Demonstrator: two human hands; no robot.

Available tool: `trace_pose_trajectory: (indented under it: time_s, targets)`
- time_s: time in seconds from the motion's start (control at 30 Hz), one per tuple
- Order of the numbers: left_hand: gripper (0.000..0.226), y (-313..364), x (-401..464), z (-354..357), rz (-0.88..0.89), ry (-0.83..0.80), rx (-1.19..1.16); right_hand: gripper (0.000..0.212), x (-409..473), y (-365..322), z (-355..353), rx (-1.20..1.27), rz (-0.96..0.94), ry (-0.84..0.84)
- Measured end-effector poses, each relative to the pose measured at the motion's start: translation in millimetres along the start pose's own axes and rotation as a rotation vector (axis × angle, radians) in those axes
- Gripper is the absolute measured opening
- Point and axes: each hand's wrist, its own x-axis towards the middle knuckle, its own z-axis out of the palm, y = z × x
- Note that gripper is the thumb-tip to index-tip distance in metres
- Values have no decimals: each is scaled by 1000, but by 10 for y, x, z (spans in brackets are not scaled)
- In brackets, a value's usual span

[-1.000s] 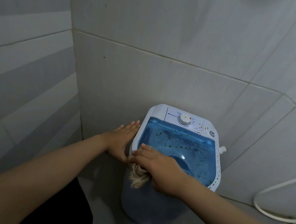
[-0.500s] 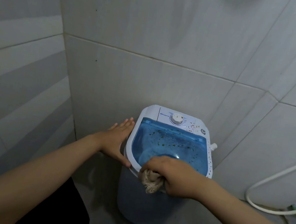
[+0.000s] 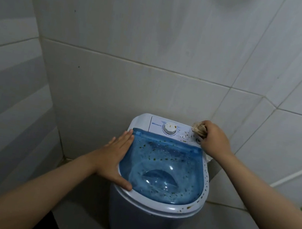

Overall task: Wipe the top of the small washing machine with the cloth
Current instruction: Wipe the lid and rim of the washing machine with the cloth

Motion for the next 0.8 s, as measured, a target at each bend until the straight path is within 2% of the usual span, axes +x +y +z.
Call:
trace_pose_trajectory:
  time_s: [0.27, 0.4, 0.8]
  targets:
    - [149, -11, 26, 5, 13, -1, -23, 55, 37, 209, 95, 14, -66, -92]
    - [149, -8, 21, 1, 10, -1, -21, 65, -142, 300, 103, -22, -66, -85]
    - [150, 45, -5, -24, 4, -9, -26, 51, -679, 222, 27, -22, -49, -66]
